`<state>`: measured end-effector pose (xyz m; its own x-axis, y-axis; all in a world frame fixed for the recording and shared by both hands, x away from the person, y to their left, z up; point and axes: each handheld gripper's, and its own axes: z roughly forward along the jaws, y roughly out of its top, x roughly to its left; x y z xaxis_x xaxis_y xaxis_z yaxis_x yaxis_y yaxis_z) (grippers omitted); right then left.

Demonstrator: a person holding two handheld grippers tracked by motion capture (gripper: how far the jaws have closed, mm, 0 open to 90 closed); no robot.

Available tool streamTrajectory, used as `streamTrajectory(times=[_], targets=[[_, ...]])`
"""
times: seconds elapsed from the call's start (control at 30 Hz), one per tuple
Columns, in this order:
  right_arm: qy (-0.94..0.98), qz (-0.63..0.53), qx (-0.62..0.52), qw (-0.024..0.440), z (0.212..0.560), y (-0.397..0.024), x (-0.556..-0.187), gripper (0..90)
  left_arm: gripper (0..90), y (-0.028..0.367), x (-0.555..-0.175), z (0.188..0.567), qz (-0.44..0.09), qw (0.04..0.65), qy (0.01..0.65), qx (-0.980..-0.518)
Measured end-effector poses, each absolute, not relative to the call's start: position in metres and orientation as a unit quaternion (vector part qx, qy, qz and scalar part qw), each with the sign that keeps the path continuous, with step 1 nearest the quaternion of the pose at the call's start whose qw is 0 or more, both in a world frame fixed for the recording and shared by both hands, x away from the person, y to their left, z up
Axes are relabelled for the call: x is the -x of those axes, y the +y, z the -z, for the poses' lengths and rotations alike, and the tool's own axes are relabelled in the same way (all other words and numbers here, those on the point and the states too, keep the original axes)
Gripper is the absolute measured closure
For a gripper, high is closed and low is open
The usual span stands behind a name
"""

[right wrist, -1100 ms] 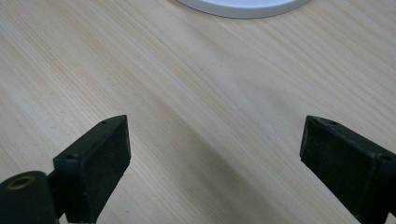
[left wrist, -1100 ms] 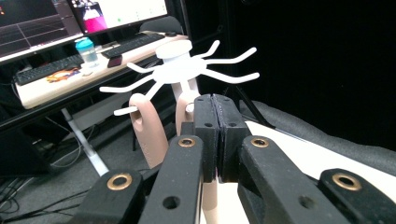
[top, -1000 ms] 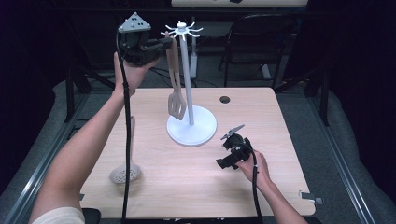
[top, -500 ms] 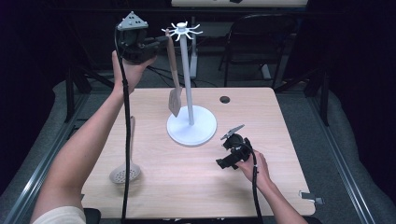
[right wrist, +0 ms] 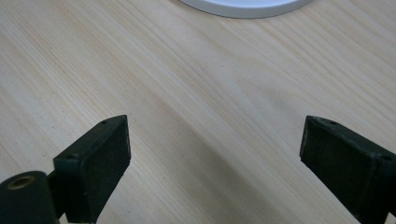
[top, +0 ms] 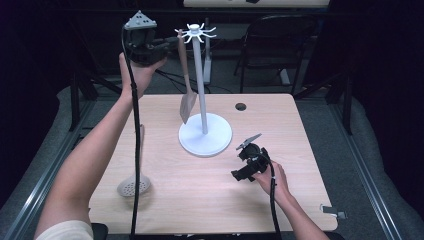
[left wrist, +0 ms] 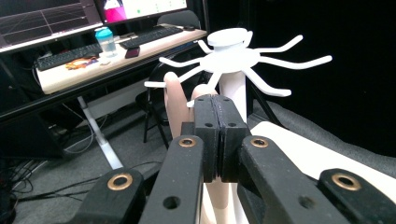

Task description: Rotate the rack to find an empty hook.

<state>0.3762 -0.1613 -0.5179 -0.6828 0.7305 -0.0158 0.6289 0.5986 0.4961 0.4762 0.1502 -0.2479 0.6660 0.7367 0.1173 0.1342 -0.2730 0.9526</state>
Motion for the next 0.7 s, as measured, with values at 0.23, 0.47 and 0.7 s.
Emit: streamTrajectory(times=[0.23, 0.47, 0.7], targets=[[0.887, -0.233, -0.384, 0.11, 0.518, -0.1613, -0.376, 8.5, 89.0, 0.1504, -0.4784, 0.2472, -0.287, 0.525, 0.295, -0.745], [0.887, -0.233, -0.383, 0.11, 0.5178, -0.1615, -0.3759, 8.5, 88.9, 0.1516, -0.4787, 0.2474, -0.288, 0.524, 0.298, -0.744], [0.89, -0.229, -0.379, 0.111, 0.5168, -0.1627, -0.3762, 8.5, 84.1, 0.158, -0.4741, 0.2481, -0.286, 0.53, 0.301, -0.739]])
